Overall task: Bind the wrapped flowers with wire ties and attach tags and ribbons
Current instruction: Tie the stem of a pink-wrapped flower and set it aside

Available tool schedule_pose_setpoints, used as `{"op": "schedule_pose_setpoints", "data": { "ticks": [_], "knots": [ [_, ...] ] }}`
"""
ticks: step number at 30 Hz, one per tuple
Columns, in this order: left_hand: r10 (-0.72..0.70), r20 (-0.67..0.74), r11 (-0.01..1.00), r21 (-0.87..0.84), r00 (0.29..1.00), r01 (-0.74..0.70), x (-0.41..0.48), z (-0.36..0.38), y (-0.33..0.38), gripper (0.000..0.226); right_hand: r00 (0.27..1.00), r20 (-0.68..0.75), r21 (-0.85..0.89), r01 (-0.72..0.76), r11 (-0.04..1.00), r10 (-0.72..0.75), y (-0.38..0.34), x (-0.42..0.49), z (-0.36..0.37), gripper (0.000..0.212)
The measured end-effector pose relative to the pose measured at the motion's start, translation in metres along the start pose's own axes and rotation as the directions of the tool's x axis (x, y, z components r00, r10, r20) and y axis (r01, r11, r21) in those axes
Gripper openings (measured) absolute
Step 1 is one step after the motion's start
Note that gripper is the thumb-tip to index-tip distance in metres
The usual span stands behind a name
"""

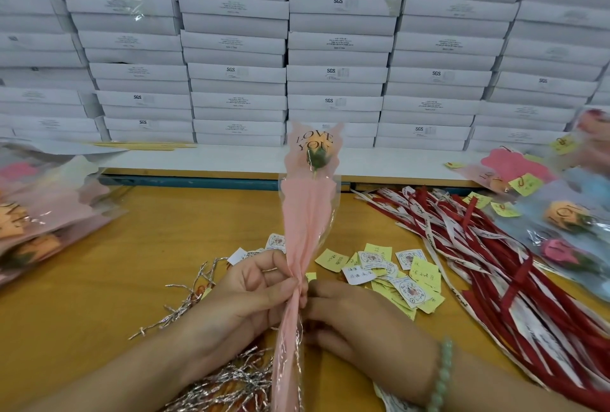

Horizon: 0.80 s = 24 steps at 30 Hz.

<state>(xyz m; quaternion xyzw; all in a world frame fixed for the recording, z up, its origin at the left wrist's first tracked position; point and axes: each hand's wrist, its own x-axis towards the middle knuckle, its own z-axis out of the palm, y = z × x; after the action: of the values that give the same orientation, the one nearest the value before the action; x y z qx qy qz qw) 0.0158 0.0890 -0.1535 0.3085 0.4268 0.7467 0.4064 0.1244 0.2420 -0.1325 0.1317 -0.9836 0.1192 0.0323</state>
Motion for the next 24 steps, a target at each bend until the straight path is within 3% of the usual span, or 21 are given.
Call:
{"op": "schedule_pose_setpoints", "data": {
  "ticks": [6,13,21,24],
  "knots": [
    [0.002,-0.014,1.0,0.005,1.0,-0.002,0.0006,-0.0017,-0.0008,0.046,1.0,-0.01,-0.053,-0.003,0.999,0.003,0.0028,-0.0003,0.005,0.031],
    [0.013,-0.02,0.999,-0.029,1.0,-0.013,0.0015,-0.0008,-0.0011,0.057,0.992,-0.124,0.212,0.028,0.977,-0.002,0.0012,-0.0049,0.0033,0.029],
    [0.009,-0.012,1.0,-0.021,1.0,-0.01,0.0008,-0.0016,-0.0014,0.051,0.998,-0.056,0.072,-0.018,0.997,0.022,-0.0024,-0.001,0.0072,0.03],
    [0.01,-0.012,1.0,-0.02,1.0,-0.01,0.001,-0.0023,-0.0012,0.051,0.999,-0.042,0.118,-0.009,0.993,0.014,-0.0023,-0.0004,0.0043,0.027]
  ]
}}
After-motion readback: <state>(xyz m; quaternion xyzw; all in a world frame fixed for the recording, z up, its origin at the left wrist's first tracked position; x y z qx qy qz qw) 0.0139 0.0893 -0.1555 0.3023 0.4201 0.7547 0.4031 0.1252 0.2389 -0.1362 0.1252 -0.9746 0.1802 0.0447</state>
